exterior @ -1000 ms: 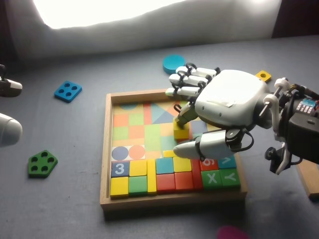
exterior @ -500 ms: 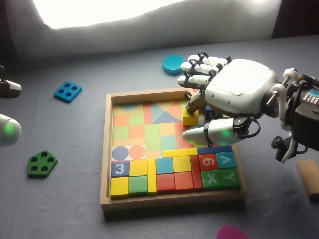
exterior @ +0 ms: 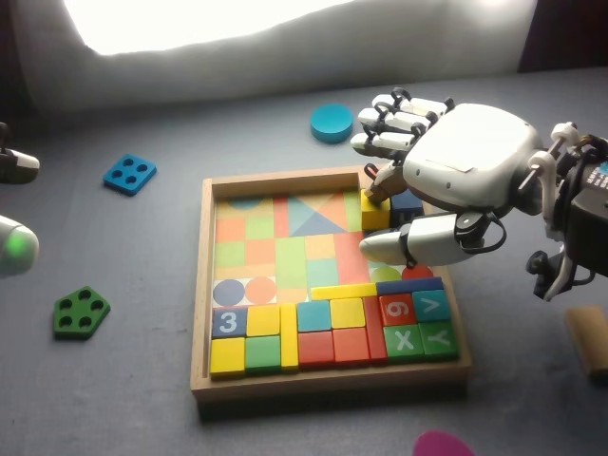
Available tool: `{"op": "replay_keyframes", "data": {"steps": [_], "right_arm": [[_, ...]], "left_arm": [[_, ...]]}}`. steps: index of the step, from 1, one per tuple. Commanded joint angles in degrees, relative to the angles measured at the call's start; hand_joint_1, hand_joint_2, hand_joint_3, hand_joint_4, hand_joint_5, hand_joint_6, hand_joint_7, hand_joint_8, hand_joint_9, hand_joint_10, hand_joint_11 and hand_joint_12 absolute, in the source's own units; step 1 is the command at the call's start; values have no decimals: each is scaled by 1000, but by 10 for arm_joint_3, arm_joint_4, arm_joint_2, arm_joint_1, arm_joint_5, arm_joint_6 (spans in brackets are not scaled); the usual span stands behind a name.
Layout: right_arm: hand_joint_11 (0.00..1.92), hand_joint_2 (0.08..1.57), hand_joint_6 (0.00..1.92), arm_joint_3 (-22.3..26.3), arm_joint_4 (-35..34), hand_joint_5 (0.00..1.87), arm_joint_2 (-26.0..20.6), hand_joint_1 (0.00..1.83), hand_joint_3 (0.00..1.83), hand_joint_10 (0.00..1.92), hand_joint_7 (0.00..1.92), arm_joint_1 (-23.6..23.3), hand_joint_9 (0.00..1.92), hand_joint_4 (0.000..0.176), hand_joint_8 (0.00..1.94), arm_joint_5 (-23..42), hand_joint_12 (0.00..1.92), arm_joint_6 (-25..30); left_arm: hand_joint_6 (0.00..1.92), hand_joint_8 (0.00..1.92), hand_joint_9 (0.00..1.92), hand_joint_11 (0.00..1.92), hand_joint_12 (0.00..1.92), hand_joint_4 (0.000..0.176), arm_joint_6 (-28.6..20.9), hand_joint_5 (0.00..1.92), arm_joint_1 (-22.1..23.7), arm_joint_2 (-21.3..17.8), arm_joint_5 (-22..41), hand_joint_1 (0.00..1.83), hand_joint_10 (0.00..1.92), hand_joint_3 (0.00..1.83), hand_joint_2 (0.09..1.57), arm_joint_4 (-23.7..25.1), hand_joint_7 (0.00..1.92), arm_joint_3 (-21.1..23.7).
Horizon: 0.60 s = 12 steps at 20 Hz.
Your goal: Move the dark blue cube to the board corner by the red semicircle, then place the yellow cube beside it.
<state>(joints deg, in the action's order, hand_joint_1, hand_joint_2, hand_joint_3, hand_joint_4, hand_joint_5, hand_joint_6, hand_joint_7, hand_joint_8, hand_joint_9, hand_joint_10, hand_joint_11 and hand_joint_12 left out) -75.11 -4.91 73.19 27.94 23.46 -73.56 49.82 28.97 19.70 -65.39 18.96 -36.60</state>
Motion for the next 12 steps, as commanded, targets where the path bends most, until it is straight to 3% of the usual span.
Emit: {"op": "replay_keyframes", "data": {"steps": [1,12], "right_arm": [[0,1133,0,-5,0,788,-2,0,0,0,200,2,0,0,4,32,0,-2],[0,1121,4,-16,0,788,-6,0,0,0,244,3,0,0,14,28,0,-4]], "left_arm": [[2,2,85,0,472,35,0,106,3,-3,49,0,4,1,1186,9,81,2],[7,3,110,0,521,38,0,131,3,-3,49,0,4,0,1182,9,105,2]]}}
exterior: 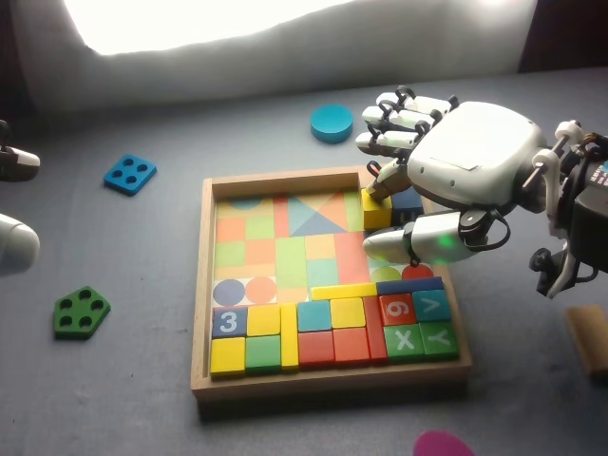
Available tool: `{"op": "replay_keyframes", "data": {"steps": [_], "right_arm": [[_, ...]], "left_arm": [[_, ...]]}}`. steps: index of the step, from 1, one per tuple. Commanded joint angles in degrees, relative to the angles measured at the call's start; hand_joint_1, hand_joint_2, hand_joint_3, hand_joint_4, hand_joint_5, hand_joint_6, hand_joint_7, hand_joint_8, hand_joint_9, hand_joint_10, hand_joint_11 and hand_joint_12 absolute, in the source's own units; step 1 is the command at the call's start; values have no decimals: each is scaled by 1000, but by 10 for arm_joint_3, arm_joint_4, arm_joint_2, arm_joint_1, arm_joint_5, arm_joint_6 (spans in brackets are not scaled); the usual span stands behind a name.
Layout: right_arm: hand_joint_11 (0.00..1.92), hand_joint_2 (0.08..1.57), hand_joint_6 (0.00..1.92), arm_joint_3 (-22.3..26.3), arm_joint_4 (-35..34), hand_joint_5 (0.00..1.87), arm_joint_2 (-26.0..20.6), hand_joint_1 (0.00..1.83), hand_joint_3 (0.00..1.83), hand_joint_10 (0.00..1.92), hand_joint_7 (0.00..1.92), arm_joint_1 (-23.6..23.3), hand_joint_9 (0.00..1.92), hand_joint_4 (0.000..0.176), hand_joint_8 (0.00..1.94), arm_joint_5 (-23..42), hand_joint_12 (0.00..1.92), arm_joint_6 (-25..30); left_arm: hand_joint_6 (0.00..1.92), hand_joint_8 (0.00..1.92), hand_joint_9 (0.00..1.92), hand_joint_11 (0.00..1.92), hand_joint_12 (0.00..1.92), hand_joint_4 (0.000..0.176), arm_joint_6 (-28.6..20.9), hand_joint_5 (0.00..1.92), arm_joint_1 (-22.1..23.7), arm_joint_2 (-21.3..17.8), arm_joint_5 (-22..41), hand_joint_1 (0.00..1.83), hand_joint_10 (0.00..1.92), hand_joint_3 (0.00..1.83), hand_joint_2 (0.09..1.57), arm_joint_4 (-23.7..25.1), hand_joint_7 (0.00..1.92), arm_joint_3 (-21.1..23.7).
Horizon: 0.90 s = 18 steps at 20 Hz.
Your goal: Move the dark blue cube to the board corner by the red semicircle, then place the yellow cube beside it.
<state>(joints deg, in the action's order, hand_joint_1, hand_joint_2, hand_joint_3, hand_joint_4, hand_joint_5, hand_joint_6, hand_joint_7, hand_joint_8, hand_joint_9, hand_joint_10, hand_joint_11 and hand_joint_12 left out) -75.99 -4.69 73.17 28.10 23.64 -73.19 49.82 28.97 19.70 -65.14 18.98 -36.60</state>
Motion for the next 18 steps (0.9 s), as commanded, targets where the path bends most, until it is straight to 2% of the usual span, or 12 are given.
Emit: {"op": "replay_keyframes", "data": {"steps": [1,8,12,16,18], "right_arm": [[0,1121,4,-7,-2,790,-7,0,0,0,232,1,0,0,8,27,0,-7],[0,1124,5,-7,-2,794,-8,0,0,0,226,-20,0,0,1,43,0,3],[0,1130,7,-4,-2,800,-7,0,1,0,248,-29,0,0,10,57,0,11],[0,1129,5,0,-2,796,-8,0,1,0,223,-36,0,0,0,71,0,11],[0,1126,4,4,-2,794,-13,0,0,0,231,-44,0,0,4,73,0,17]], "left_arm": [[2,0,106,0,523,38,0,122,3,-3,47,0,2,0,1181,9,100,2],[4,1,96,0,467,35,0,107,3,-3,47,0,1,0,1179,9,87,3],[3,2,102,0,499,34,0,116,2,-3,46,0,1,1,1181,9,98,3],[0,1,93,0,472,40,0,112,2,-3,46,0,0,1,1181,9,91,3],[0,1,85,0,439,35,0,102,2,-3,46,0,1,0,1181,9,89,3]]}}
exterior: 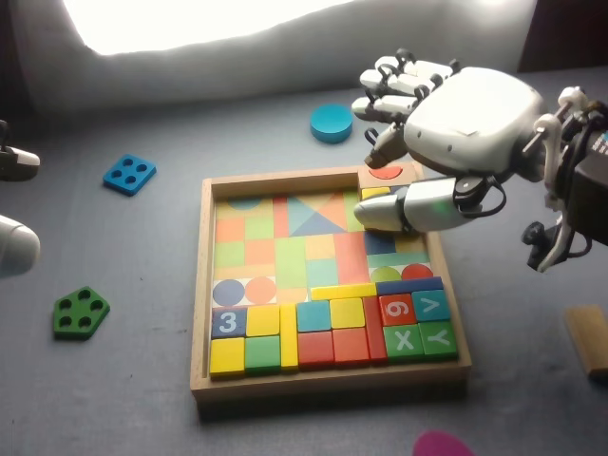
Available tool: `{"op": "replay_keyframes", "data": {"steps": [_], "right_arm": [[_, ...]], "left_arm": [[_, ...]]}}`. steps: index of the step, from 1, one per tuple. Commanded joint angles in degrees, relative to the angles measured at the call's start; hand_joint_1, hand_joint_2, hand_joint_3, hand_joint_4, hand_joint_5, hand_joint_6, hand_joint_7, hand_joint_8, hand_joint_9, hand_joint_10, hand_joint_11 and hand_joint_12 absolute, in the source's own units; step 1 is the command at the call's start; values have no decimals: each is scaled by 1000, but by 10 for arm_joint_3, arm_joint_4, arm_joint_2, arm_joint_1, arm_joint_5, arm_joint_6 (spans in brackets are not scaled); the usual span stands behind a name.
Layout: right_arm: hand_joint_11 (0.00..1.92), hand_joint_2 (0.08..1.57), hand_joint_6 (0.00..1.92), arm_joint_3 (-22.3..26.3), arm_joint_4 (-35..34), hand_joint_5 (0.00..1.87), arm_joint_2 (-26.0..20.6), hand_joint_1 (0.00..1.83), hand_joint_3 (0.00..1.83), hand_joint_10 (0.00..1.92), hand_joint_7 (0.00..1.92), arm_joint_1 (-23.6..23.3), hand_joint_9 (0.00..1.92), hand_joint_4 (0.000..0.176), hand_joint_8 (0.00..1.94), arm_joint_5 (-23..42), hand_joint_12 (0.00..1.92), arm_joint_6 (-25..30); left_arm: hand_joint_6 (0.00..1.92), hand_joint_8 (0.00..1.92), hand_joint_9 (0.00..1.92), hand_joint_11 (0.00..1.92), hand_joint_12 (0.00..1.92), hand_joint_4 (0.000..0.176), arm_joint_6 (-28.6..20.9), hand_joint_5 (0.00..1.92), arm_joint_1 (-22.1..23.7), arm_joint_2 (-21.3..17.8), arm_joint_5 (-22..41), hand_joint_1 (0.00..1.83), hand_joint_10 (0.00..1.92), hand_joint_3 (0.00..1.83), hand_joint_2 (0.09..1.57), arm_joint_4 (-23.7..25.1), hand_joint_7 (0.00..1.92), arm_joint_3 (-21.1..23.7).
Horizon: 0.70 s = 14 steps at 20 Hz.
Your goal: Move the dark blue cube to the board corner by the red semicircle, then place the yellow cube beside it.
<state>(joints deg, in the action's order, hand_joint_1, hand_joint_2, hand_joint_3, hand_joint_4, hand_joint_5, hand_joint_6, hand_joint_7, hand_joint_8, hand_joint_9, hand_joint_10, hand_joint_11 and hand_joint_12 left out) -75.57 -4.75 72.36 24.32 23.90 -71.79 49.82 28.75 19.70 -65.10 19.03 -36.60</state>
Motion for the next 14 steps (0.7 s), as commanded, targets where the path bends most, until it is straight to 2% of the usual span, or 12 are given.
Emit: {"op": "replay_keyframes", "data": {"steps": [1,5,9,12,14], "right_arm": [[0,1126,4,5,-2,794,-12,0,0,0,231,-12,0,0,4,71,0,9],[0,1126,4,54,-2,793,-62,0,0,0,237,-32,0,0,5,69,0,11],[0,1125,2,132,-2,790,-136,0,0,0,234,-50,0,0,2,57,0,12],[0,1124,1,190,-14,786,-192,0,0,0,213,-65,0,0,1,29,0,12],[0,1130,3,222,-26,789,-226,0,1,0,217,-75,0,0,3,9,0,12]], "left_arm": [[0,1,85,0,439,35,0,102,4,-3,46,0,1,0,1181,8,89,3],[4,4,93,0,484,34,0,123,4,-3,46,0,5,1,1184,8,93,3],[0,2,97,0,488,38,0,119,4,-3,46,0,2,0,1175,8,91,3],[1,1,99,0,461,36,0,124,4,-3,46,2,1,0,1179,8,85,3],[0,5,111,0,507,38,0,119,4,-3,46,0,4,0,1172,8,106,3]]}}
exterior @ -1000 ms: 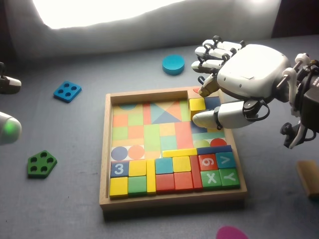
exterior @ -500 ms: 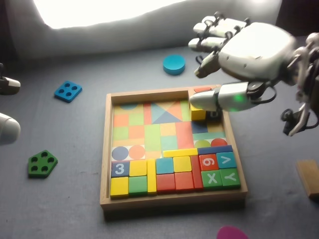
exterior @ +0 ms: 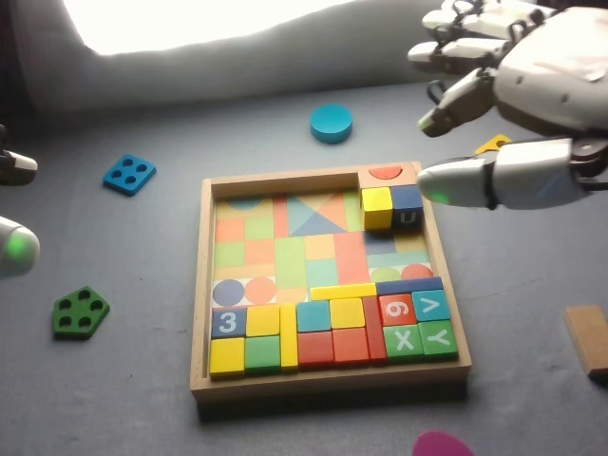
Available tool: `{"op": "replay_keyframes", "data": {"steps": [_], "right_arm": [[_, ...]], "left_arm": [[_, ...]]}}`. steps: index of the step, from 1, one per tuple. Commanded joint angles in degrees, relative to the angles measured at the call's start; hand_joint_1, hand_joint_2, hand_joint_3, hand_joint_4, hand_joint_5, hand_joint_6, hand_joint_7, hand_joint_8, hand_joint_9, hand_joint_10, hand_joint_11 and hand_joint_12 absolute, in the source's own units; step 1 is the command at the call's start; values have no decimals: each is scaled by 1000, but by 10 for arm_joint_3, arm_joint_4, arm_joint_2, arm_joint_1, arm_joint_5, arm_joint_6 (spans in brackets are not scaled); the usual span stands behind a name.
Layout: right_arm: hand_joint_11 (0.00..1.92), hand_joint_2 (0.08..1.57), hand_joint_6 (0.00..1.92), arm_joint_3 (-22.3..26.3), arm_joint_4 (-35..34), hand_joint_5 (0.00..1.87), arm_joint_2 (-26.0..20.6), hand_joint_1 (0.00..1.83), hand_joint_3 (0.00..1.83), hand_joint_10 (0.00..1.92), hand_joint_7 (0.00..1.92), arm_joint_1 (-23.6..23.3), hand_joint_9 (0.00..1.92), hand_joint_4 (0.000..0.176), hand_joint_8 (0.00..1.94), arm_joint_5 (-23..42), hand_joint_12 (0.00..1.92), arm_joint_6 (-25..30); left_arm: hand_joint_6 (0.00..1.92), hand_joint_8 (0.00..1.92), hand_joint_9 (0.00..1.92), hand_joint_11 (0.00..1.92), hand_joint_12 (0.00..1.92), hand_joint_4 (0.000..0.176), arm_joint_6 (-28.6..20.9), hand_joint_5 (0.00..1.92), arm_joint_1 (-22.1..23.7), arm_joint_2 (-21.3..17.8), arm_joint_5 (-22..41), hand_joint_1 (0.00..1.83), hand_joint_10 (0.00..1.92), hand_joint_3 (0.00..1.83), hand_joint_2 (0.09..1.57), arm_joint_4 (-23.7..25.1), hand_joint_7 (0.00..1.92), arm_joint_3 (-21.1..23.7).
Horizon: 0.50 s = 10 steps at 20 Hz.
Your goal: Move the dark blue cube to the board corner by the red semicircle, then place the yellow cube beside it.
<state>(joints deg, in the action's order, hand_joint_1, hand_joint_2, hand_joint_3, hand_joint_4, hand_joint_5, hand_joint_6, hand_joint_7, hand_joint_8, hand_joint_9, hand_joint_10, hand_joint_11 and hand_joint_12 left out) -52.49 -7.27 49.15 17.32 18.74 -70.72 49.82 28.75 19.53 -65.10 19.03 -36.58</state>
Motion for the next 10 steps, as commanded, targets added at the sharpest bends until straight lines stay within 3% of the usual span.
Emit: {"op": "replay_keyframes", "data": {"steps": [1,6,7,9,10], "right_arm": [[0,1129,2,9,-2,788,-11,0,1,0,209,-11,0,0,0,54,0,2],[0,1133,0,44,-13,776,-33,0,3,0,209,-23,0,0,8,51,0,2],[0,1138,1,44,-22,777,-33,0,5,27,236,-23,66,0,17,43,0,2],[0,1155,9,44,-29,788,-31,0,0,36,426,-31,368,0,27,23,816,0],[0,1163,19,44,-29,817,-31,0,0,105,616,-34,548,0,66,19,1254,0]], "left_arm": [[1,3,110,0,511,38,0,119,3,-1,46,0,3,0,1175,8,103,3],[2,7,115,0,521,32,0,115,0,-1,46,0,3,3,1187,8,117,4],[15,15,157,0,625,32,0,165,0,-1,46,4,15,0,1180,8,161,4],[22,32,333,0,1021,28,0,245,0,-2,46,0,56,3,1191,8,324,4],[22,41,520,67,1261,6,0,332,0,-2,46,10,105,4,1214,8,507,4]]}}
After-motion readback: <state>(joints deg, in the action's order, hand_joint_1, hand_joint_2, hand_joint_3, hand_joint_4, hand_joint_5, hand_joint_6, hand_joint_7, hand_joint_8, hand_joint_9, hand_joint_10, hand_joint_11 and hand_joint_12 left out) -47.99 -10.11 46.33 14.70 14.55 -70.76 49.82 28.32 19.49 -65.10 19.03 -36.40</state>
